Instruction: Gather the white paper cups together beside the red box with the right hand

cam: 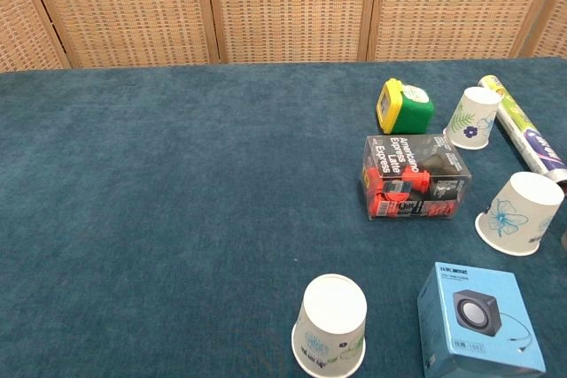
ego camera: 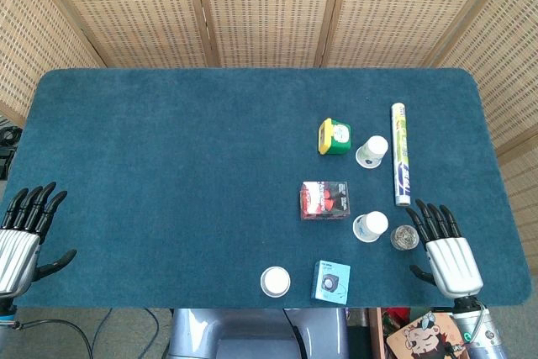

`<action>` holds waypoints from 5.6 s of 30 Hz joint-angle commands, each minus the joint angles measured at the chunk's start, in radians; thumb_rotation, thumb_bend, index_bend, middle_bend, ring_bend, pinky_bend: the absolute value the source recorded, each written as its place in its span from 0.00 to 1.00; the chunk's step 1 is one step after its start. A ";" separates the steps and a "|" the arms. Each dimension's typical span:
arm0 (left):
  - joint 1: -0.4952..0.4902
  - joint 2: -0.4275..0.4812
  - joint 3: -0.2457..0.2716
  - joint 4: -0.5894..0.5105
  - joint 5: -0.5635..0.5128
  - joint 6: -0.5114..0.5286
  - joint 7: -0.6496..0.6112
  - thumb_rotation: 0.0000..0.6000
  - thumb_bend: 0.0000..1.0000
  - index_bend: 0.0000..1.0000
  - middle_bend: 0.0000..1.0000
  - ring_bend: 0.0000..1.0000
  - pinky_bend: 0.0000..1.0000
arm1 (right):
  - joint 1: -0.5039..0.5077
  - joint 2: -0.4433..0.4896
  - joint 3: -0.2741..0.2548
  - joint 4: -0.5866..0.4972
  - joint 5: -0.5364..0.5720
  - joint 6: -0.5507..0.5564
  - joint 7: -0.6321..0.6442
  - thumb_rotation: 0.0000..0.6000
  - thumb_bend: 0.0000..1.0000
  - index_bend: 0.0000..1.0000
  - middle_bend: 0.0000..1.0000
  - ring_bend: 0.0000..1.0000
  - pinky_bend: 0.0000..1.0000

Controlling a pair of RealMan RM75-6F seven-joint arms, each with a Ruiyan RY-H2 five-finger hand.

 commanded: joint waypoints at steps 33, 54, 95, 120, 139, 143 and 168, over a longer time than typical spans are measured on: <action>0.002 0.003 -0.001 0.000 -0.001 0.004 -0.011 1.00 0.18 0.00 0.00 0.00 0.00 | 0.005 0.001 0.001 0.002 -0.001 -0.008 0.011 1.00 0.12 0.00 0.00 0.00 0.00; -0.005 -0.004 -0.006 -0.003 -0.016 -0.014 0.010 1.00 0.18 0.00 0.00 0.00 0.00 | 0.215 0.118 0.076 -0.027 -0.011 -0.253 0.208 1.00 0.12 0.00 0.00 0.00 0.00; -0.009 -0.011 -0.008 -0.004 -0.024 -0.023 0.026 1.00 0.18 0.00 0.00 0.00 0.00 | 0.502 0.106 -0.021 -0.191 -0.189 -0.475 0.586 1.00 0.12 0.21 0.00 0.00 0.00; -0.011 -0.004 -0.002 -0.001 -0.012 -0.022 0.003 1.00 0.18 0.00 0.00 0.00 0.00 | 0.576 -0.156 0.034 -0.160 0.004 -0.588 0.375 1.00 0.12 0.28 0.00 0.00 0.00; -0.012 -0.003 -0.001 0.000 -0.011 -0.022 -0.001 1.00 0.18 0.00 0.00 0.00 0.00 | 0.568 -0.235 0.006 -0.061 0.037 -0.566 0.360 1.00 0.12 0.28 0.00 0.00 0.00; -0.013 -0.004 -0.001 -0.001 -0.010 -0.025 0.003 1.00 0.18 0.00 0.00 0.00 0.00 | 0.568 -0.227 0.003 -0.067 0.034 -0.561 0.359 1.00 0.12 0.28 0.00 0.00 0.00; -0.012 -0.006 0.002 -0.003 -0.006 -0.022 0.009 1.00 0.18 0.00 0.00 0.00 0.00 | 0.569 -0.171 0.002 -0.143 0.077 -0.557 0.279 1.00 0.12 0.28 0.00 0.00 0.00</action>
